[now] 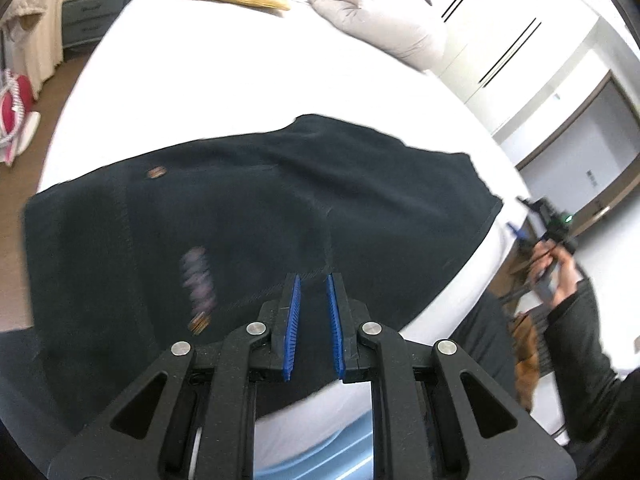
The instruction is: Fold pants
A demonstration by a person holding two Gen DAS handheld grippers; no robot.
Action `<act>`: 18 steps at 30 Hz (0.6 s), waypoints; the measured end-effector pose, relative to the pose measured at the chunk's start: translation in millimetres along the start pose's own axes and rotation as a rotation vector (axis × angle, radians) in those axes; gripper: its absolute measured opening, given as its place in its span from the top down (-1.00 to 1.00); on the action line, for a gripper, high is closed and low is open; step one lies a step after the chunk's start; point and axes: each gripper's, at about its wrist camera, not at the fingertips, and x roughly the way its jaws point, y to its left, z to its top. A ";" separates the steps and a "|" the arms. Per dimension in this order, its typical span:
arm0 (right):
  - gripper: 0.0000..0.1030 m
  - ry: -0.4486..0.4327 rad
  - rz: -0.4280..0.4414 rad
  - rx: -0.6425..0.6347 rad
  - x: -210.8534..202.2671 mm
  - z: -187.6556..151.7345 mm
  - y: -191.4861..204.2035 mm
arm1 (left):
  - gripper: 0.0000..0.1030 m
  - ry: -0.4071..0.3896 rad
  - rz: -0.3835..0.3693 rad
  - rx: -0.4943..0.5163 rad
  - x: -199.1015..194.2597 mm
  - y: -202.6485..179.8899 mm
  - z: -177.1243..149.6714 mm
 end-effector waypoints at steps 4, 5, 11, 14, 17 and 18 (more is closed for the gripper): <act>-0.31 0.034 -0.030 0.106 22.1 3.3 -20.0 | 0.74 0.012 -0.068 -0.067 34.0 2.5 13.3; -0.31 0.041 -0.030 0.122 24.9 4.6 -23.1 | 0.74 0.023 -0.079 -0.092 43.2 5.7 13.9; -0.31 0.082 0.016 0.150 43.6 28.5 -23.4 | 0.74 0.075 -0.117 -0.213 75.3 28.3 6.8; -0.27 0.108 0.038 0.136 53.6 37.2 -18.6 | 0.74 0.077 -0.149 -0.266 78.4 38.1 2.0; -0.02 0.127 0.042 0.107 66.7 43.6 -12.1 | 0.74 0.076 -0.158 -0.289 83.8 44.1 -1.2; 0.15 0.133 0.039 0.111 72.1 45.0 -12.1 | 0.74 0.077 -0.154 -0.284 84.1 44.3 -2.0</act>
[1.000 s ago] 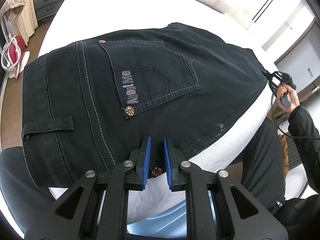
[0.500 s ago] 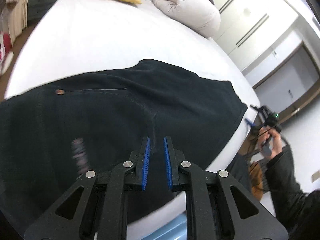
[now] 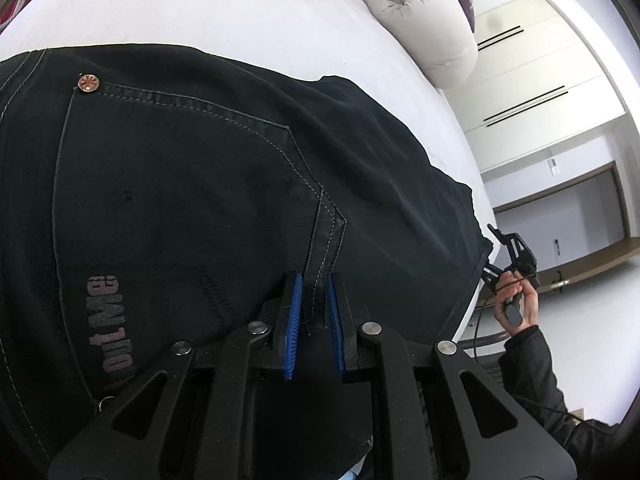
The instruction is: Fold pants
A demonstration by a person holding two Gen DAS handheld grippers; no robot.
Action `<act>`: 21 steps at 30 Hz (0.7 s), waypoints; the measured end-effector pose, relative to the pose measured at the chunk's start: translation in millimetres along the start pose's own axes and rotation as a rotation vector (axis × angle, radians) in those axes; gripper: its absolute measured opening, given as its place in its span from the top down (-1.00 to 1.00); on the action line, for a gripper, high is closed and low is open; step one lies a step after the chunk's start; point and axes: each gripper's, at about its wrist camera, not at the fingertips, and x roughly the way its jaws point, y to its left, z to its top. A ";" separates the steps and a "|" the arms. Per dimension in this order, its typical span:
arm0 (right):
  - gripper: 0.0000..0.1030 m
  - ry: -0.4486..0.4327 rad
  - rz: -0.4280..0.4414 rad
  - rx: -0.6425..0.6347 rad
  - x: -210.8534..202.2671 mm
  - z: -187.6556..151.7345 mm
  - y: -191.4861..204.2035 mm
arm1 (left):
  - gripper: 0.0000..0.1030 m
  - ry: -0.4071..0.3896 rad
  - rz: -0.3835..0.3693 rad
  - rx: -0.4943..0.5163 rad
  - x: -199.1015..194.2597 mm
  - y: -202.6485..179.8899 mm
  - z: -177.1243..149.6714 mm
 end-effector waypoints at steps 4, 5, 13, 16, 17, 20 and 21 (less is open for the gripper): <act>0.71 0.006 0.024 0.026 7.8 3.1 -7.0 | 0.83 0.003 -0.003 -0.009 -0.8 6.7 -0.4; 0.76 0.001 0.033 0.036 7.8 2.3 -10.2 | 0.88 0.004 -0.010 -0.017 -1.5 10.3 0.0; 0.81 -0.072 -0.020 -0.063 -2.1 -11.7 7.7 | 0.99 0.013 -0.022 -0.043 2.2 18.9 2.8; 0.86 -0.088 -0.078 -0.187 -3.8 -22.0 35.3 | 0.99 0.011 -0.024 -0.047 5.7 20.6 3.8; 0.86 -0.085 -0.096 -0.244 -4.1 -28.6 47.9 | 0.99 0.010 -0.024 -0.048 8.1 20.5 4.4; 0.87 -0.061 -0.171 -0.547 -0.2 -76.1 105.2 | 0.99 0.006 -0.031 -0.056 7.8 22.5 4.8; 0.87 -0.047 -0.194 -0.645 2.7 -95.4 120.0 | 0.98 0.005 -0.031 -0.059 7.9 21.3 4.8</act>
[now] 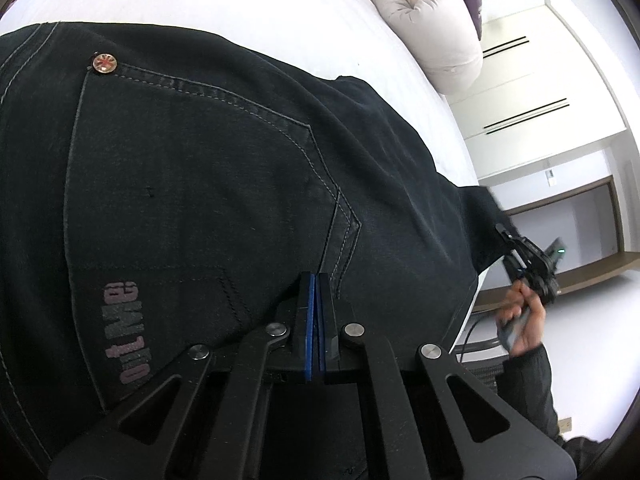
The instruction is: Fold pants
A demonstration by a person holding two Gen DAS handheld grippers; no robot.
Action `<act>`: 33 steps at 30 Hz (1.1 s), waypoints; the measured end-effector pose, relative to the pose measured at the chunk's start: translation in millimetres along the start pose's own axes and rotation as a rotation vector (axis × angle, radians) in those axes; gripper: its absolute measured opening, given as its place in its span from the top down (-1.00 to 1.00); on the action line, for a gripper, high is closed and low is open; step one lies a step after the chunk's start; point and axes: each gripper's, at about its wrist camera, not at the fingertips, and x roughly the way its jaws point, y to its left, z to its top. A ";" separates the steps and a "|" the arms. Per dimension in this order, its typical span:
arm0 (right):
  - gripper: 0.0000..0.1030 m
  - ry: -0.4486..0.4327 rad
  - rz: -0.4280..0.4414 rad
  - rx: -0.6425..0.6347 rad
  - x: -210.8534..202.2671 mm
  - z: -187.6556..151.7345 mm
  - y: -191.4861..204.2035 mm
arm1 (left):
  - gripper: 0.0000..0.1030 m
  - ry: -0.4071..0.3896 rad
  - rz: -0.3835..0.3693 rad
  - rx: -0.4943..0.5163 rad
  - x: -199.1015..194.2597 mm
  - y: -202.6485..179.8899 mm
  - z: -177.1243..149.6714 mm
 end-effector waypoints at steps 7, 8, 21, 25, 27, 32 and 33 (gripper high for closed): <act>0.87 0.126 -0.145 -0.780 21.2 -133.4 144.7 | 0.98 -0.014 0.001 -0.009 -6.4 -4.4 2.6; 0.87 0.152 -0.196 -0.889 34.1 -157.7 151.3 | 0.98 -0.012 0.001 -0.009 -7.0 -7.1 3.6; 0.87 -0.004 -0.292 -1.063 12.6 -192.2 182.3 | 0.05 0.035 -0.163 -0.052 22.2 -64.4 37.4; 0.87 -0.015 -0.281 -1.113 9.8 -214.4 207.1 | -0.61 0.036 -0.191 -0.052 32.7 -79.0 51.7; 0.87 -0.018 -0.271 -1.119 9.8 -221.6 215.4 | -0.61 0.072 -0.193 -0.086 41.3 -77.3 55.3; 0.87 -0.044 -0.222 -1.129 6.2 -229.6 241.6 | -0.62 0.127 -0.191 -0.121 53.6 -73.2 57.2; 0.87 -0.052 -0.216 -1.147 5.2 -234.3 247.4 | -0.62 0.127 -0.195 -0.130 55.8 -74.5 60.8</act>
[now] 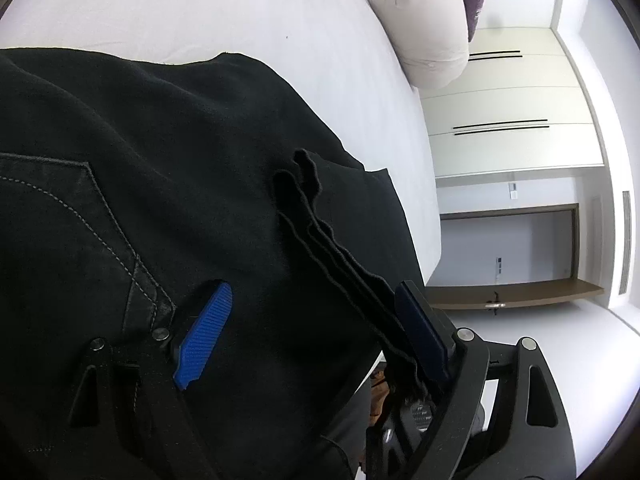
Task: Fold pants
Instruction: 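Release the waistband with the left tool and regrasp the folded hem edge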
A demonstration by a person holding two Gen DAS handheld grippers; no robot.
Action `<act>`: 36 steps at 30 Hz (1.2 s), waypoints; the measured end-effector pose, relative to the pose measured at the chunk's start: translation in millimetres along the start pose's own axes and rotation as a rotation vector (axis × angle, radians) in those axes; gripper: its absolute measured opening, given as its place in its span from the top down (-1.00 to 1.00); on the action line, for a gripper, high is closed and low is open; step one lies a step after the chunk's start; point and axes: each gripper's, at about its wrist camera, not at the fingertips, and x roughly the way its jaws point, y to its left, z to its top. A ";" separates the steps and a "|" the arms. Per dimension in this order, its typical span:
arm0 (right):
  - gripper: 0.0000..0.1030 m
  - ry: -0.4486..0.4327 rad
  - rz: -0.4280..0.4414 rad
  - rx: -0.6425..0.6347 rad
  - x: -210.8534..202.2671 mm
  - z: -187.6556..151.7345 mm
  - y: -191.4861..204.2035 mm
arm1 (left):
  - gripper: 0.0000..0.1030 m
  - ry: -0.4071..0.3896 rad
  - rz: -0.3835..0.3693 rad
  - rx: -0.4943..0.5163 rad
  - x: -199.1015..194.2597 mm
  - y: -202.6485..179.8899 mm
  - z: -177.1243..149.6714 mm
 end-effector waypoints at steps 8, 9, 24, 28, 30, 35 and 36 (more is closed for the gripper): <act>0.87 -0.020 0.034 -0.033 -3.0 4.5 19.5 | 0.16 0.025 -0.003 -0.022 -8.2 1.9 8.3; 0.87 -0.022 0.036 -0.035 -4.4 4.4 21.3 | 0.38 0.040 0.003 -0.013 -6.0 -0.4 9.4; 0.87 -0.036 0.060 -0.110 -9.9 5.9 49.8 | 0.88 0.068 0.186 0.215 -3.6 -36.7 22.7; 0.87 0.001 0.097 -0.169 -0.7 -1.4 71.4 | 0.87 0.079 0.235 0.206 7.3 -21.0 16.6; 0.86 0.031 0.110 -0.215 6.9 -12.0 86.7 | 0.87 0.074 0.228 0.194 7.2 -15.1 12.8; 0.85 0.028 0.112 -0.213 2.3 -13.8 91.1 | 0.87 0.058 0.254 0.238 11.1 -27.8 10.1; 0.85 0.026 0.113 -0.218 1.5 -13.2 91.3 | 0.87 0.051 0.262 0.242 17.0 -35.2 8.5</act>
